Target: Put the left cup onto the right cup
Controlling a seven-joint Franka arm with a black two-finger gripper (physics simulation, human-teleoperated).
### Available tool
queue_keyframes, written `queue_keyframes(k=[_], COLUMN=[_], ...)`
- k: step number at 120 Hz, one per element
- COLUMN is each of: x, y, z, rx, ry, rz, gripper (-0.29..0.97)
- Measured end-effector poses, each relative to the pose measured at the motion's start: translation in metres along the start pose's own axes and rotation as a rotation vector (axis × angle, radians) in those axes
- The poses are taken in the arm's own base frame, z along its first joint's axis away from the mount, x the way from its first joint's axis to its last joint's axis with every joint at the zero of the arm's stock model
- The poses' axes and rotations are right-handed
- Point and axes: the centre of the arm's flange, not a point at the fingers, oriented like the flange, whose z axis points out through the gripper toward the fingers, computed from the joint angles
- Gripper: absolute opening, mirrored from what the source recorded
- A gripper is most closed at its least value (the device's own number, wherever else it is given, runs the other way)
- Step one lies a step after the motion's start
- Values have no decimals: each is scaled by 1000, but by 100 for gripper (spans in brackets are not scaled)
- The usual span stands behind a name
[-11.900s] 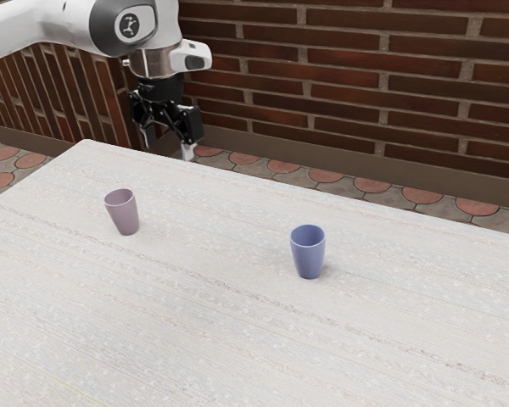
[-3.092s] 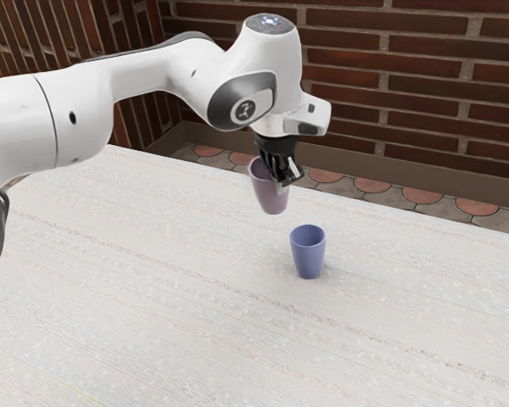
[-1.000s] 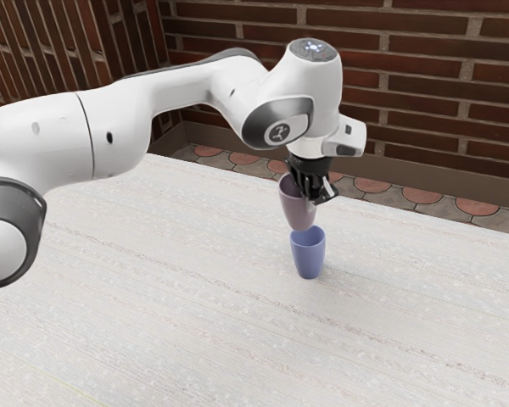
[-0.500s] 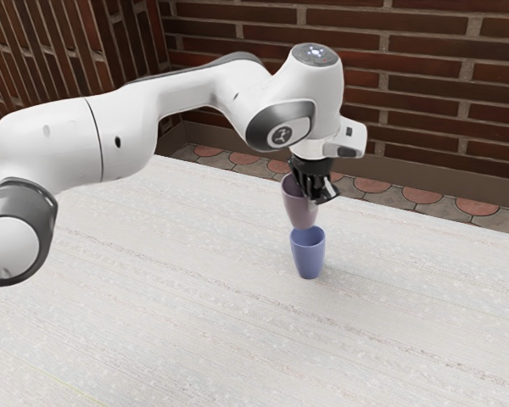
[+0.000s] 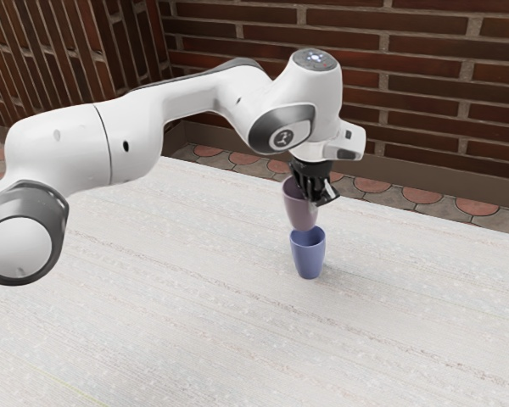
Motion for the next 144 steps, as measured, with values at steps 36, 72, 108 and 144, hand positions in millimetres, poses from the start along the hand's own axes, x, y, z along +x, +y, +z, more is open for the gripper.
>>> queue_keyframes(k=[36,72,108,144], x=[2,1,0,1], y=[14,14,9,9], z=[0,13,37,45], rx=[-5,-13,-29,-34], ry=[-4,-23,-52,-55], rz=[23,13,1,-1], gripper=[-10,-10,-11,-10])
